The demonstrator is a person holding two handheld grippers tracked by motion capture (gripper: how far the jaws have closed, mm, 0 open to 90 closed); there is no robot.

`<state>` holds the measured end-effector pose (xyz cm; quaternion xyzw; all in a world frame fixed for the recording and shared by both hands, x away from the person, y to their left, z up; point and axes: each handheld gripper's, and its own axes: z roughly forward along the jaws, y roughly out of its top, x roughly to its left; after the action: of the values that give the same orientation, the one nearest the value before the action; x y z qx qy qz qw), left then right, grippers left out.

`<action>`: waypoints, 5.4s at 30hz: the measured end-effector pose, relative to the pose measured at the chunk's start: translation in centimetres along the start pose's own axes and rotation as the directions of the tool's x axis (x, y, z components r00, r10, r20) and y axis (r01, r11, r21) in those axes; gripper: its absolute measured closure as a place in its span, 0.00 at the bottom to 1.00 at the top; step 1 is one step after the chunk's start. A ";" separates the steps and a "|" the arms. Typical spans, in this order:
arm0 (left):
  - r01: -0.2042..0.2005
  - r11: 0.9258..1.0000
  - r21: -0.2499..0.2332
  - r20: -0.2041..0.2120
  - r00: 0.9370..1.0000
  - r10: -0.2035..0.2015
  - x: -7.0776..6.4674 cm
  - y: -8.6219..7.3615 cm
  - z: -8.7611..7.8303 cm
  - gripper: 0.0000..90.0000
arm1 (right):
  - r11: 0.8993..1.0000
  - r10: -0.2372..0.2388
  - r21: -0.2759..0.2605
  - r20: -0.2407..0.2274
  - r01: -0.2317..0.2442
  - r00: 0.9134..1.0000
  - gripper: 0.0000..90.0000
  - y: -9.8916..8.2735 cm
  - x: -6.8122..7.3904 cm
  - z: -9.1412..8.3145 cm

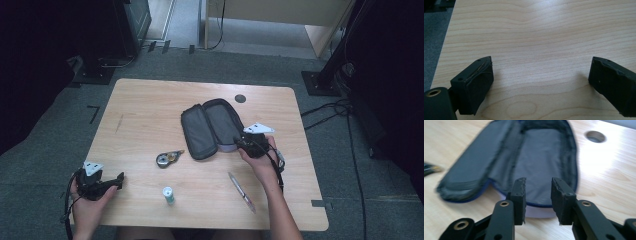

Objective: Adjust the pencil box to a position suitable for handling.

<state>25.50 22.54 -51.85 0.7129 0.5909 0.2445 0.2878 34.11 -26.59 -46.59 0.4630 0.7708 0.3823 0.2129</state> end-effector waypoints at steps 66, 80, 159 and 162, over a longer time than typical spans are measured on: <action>-0.005 1.000 -0.002 0.004 1.000 0.005 0.0 0.0 0.0 0.08 | 0.979 -0.170 0.085 -0.163 0.185 0.972 0.72 -1.0 2.3 1.5; -0.005 1.000 -0.002 0.004 1.000 0.005 0.0 0.0 0.0 0.08 | 0.991 -0.087 0.095 -0.094 0.096 0.992 0.92 1.9 6.8 3.9; -0.012 1.000 -0.006 0.007 1.000 0.012 -0.1 -0.1 -0.1 0.09 | 0.945 0.247 0.168 0.191 -0.279 0.950 0.64 2.5 -7.7 2.9; -0.013 1.000 -0.007 0.009 1.000 0.013 -0.1 -0.1 -0.1 0.09 | 0.934 0.242 0.227 0.165 -0.275 0.956 0.65 2.1 -7.9 4.2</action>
<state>25.33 22.49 -51.84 0.7169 0.5841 0.2453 0.2911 41.90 -31.31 -47.75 0.6081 0.7285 0.2758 0.1529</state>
